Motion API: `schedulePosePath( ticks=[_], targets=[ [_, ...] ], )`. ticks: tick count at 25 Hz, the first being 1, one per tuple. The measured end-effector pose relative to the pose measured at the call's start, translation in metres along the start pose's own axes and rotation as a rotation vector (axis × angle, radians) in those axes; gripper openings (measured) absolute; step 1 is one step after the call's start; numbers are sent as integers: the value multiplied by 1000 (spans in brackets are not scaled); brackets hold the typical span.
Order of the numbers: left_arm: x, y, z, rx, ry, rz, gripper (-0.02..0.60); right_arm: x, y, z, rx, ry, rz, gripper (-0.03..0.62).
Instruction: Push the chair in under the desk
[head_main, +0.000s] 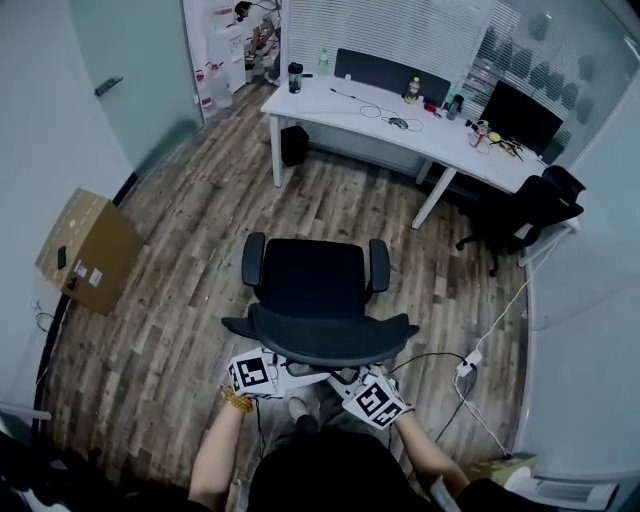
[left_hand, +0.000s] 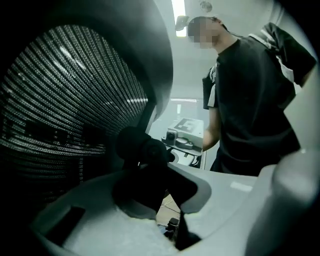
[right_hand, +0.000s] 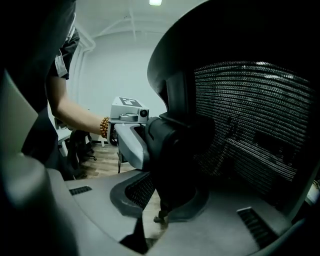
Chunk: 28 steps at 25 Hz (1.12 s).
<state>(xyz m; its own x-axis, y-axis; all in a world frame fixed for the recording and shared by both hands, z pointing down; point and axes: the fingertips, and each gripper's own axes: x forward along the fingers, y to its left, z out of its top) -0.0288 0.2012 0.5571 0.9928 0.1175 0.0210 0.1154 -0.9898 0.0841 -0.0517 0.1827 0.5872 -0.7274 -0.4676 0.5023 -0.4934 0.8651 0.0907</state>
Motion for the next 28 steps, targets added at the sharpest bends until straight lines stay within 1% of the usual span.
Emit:
schedulePosePath(
  ticks=[3,9,14,16,19,24,28],
  targets=[
    [7,-7,1,-15,-10,-8,62,-10,3,-3,16,-16,4,61],
    [22,-10,6,-47,-11,-21,61,-23,1,-12,14,-43,13,61],
    [29,-9,4,-25,-2,-34,60,-30,-4,-11,27,-55,1,61],
    [33,-8,2,-11,10,-57,58,-33,-7,-13,28,-51,3,60],
    [41,-9,3,-18,17,-87,57,-37,-10,-21,37,-44,3,60],
    [44,-6,4,-26,7,-81,57,-39,-13,-24,42,-43,13,61],
    [41,-5,3,-35,6,-92,57,-35,-13,-24,53,-43,18,61]
  ],
)
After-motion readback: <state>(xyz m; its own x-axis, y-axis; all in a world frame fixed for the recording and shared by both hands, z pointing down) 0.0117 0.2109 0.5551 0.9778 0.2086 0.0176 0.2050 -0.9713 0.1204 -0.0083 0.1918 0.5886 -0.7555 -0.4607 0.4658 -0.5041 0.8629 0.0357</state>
